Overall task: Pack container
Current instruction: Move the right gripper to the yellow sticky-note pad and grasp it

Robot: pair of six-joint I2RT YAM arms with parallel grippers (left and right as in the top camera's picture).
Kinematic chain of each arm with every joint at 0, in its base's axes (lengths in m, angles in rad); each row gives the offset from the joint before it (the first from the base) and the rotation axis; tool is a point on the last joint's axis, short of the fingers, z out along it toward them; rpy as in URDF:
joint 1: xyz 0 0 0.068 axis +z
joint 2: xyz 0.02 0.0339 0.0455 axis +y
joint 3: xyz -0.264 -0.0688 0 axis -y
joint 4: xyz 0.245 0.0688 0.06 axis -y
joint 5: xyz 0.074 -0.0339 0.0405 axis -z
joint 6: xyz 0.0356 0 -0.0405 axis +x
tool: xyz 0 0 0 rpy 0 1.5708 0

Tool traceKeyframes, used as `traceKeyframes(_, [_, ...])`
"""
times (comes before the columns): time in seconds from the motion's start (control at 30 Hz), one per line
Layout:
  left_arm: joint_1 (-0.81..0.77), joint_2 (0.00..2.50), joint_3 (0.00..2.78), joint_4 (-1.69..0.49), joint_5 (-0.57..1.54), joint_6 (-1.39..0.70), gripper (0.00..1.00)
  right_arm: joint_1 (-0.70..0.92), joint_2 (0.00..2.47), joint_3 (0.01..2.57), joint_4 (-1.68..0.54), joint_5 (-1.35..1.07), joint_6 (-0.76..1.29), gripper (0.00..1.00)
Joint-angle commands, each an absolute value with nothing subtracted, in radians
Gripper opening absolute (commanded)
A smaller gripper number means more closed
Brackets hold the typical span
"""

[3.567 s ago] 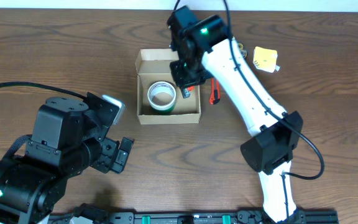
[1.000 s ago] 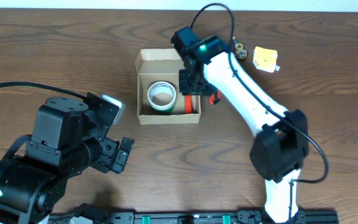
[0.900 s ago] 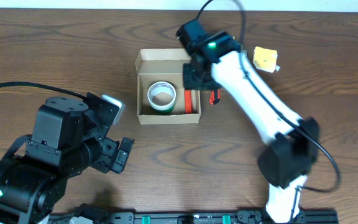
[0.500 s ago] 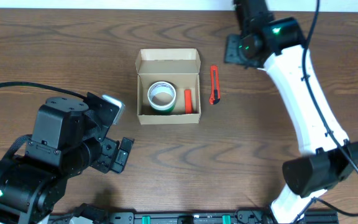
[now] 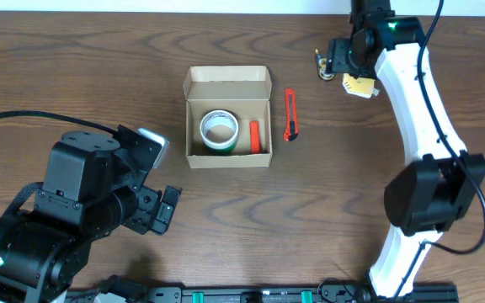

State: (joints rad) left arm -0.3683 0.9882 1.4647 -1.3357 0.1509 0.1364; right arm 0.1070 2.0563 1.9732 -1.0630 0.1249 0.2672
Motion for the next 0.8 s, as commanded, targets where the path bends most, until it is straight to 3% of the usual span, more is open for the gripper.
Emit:
traceKeyframes(0.0, [-0.365, 0.987, 1.467, -1.338, 0.154, 0.154, 0.95, 0.049, 2.113, 1.967, -1.025, 0.113, 0.227, 0.77])
traceKeyframes(0.33, [-0.365, 0.987, 1.467, -1.338, 0.154, 0.154, 0.95, -0.062, 2.222, 1.967, -0.882, 0.067, 0.206, 0.82])
traceKeyframes(0.77, [-0.365, 0.987, 1.467, -1.338, 0.154, 0.154, 0.95, -0.072, 2.366, 1.967, -0.748, 0.013, 0.218, 0.88])
